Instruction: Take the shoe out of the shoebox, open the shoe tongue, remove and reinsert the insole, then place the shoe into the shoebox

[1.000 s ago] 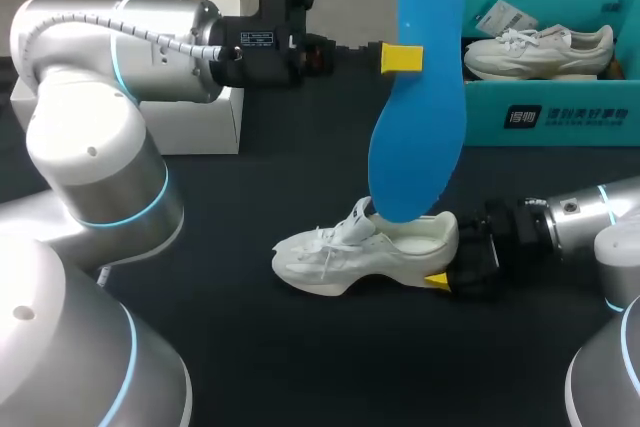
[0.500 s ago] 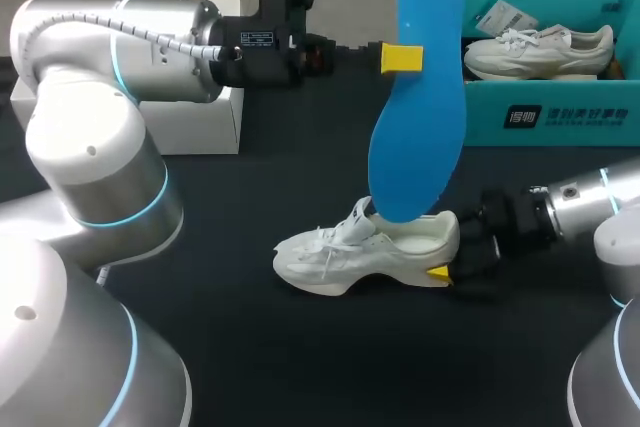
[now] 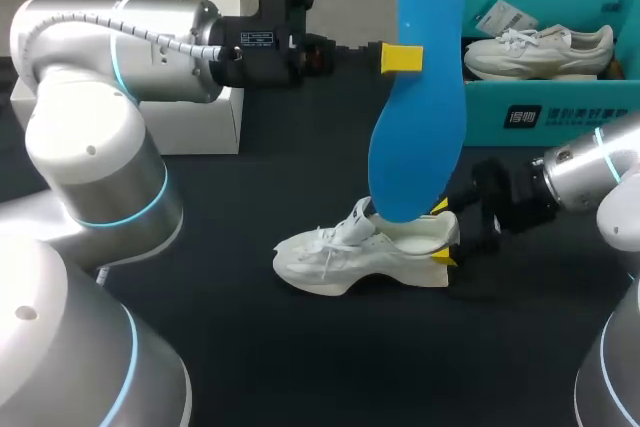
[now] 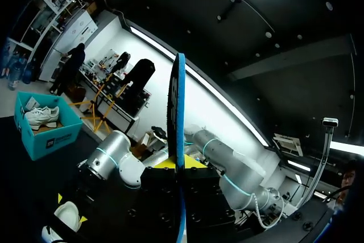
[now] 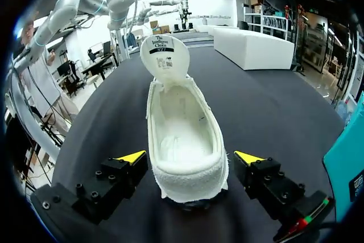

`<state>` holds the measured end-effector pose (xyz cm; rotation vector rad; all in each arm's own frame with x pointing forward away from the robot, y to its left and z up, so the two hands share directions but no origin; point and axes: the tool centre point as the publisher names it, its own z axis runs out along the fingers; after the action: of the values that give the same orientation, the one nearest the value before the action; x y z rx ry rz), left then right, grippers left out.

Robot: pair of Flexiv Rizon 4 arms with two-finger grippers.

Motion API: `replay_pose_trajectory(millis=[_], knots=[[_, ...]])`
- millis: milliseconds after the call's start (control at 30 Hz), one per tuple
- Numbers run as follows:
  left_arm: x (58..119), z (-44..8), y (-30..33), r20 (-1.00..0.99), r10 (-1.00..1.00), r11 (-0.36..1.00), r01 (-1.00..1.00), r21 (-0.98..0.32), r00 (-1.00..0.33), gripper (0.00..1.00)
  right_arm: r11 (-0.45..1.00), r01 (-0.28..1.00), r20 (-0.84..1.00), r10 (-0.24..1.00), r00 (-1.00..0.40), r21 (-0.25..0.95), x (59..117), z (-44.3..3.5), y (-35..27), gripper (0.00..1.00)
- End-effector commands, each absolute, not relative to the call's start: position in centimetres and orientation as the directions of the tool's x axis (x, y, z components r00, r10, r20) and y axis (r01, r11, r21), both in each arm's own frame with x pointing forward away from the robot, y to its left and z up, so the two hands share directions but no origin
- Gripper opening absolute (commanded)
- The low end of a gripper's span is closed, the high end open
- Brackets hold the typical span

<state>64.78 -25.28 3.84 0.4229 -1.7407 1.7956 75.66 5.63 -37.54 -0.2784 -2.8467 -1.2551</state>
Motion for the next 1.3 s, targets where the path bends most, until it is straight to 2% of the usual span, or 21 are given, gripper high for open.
replay_pose_trajectory(millis=[33, 367, 667, 833, 1033, 1300], knots=[[64.8, 3.8, -25.4, 0.605, 0.196, 0.034, -0.611, -0.791, -0.772, 0.0, 0.82, 0.197, 0.092, 0.175, -0.98, 0.538, 75.1, -36.1, 5.8, 1.0], [64.8, 3.8, -25.4, 0.605, 0.196, 0.034, -0.611, -0.791, -0.772, 0.0, 0.87, 0.206, 0.077, 0.192, -0.978, 0.447, 74.7, -34.6, 5.8, 1.0], [64.8, 3.8, -25.4, 0.605, 0.196, 0.034, -0.611, -0.791, -0.772, 0.0, 0.927, 0.277, 0.115, 0.256, -0.96, 0.253, 74.5, -33.1, 6.1, 1.0], [64.8, 3.8, -25.4, 0.605, 0.196, 0.034, -0.611, -0.791, -0.772, 0.0, 0.948, 0.262, 0.094, 0.249, -0.964, 0.179, 74.4, -32.7, 6.1, 1.0], [64.8, 3.8, -25.4, 0.605, 0.196, 0.034, -0.611, -0.791, -0.772, 0.0, 0.97, 0.204, 0.064, 0.196, -0.978, 0.136, 74.3, -32.5, 6.4, 1.0], [64.8, 3.8, -25.4, 0.605, 0.196, 0.034, -0.611, -0.791, -0.772, 0.0, 0.974, 0.198, 0.049, 0.194, -0.98, 0.111, 74.6, -32.5, 6.3, 1.0]])
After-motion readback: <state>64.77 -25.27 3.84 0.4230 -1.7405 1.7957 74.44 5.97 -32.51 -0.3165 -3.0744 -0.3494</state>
